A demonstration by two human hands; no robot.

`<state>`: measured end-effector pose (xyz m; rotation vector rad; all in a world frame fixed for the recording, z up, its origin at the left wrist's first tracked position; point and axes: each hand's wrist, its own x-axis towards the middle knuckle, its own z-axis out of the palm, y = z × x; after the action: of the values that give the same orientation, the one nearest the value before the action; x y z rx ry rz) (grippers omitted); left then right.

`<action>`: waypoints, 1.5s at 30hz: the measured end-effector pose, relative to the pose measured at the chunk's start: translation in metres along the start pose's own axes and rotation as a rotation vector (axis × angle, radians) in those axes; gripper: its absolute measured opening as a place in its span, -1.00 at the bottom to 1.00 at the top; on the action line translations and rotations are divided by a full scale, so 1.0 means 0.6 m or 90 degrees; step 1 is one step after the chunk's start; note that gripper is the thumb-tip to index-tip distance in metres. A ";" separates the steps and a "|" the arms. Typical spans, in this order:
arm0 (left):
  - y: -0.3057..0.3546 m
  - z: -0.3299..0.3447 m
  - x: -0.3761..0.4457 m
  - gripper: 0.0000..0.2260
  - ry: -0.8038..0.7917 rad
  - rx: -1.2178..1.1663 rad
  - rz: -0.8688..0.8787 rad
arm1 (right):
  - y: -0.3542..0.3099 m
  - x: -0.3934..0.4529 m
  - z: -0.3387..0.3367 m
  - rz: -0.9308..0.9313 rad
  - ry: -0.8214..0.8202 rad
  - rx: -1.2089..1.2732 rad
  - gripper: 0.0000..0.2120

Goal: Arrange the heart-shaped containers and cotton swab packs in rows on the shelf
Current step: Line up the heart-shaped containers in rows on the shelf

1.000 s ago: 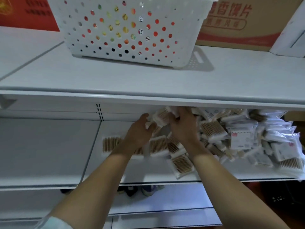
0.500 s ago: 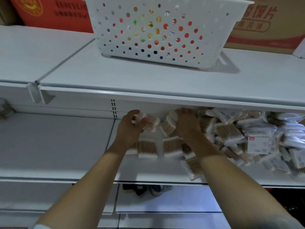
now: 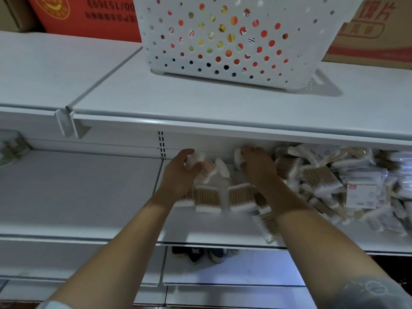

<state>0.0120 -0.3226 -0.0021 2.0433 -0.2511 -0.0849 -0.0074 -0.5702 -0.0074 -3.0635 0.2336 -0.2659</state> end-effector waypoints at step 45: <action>-0.278 -0.647 -0.237 -0.70 0.265 -0.230 -0.096 | -0.830 -0.115 0.030 -0.178 0.030 0.561 -0.57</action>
<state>-0.0380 0.1193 0.0256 1.6695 0.1696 0.1900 0.0008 -0.0672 -0.0017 -2.2027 -0.2552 -0.3385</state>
